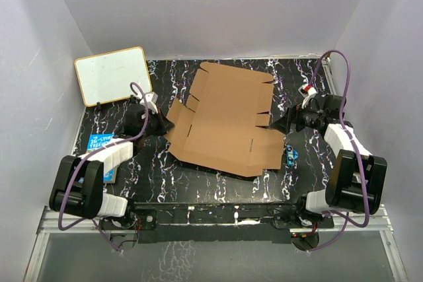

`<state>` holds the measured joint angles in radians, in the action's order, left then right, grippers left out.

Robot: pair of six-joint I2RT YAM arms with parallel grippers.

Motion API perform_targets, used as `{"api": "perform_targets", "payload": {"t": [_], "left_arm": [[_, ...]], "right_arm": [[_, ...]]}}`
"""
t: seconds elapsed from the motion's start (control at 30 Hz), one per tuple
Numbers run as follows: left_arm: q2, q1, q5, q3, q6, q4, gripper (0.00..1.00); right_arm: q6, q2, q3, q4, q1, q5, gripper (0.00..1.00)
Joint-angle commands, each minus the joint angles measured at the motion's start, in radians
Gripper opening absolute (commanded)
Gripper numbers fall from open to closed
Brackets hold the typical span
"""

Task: Fold the paper box

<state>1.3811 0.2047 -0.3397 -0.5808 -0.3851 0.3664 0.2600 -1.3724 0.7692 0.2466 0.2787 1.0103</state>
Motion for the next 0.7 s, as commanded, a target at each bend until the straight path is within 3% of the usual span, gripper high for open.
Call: {"api": "perform_targets", "payload": {"t": [0.0,0.33,0.47,0.67], "left_arm": [[-0.075,0.058,0.024,0.041,-0.005,0.119,0.00],[-0.144,0.075,0.045,0.140,0.066,0.248,0.00],[-0.154,0.075,0.031,0.143,0.070,0.256,0.00],[-0.140,0.076,-0.006,0.154,0.082,0.284,0.00]], "right_arm": [[-0.165,-0.034,0.002,-0.175,0.008,0.042,1.00],[-0.345,-0.257,0.115,-0.222,0.013,-0.130,1.00],[-0.350,-0.423,0.228,-0.166,0.013,-0.116,0.86],[-0.386,-0.476,0.246,-0.212,0.013,-0.034,0.81]]}}
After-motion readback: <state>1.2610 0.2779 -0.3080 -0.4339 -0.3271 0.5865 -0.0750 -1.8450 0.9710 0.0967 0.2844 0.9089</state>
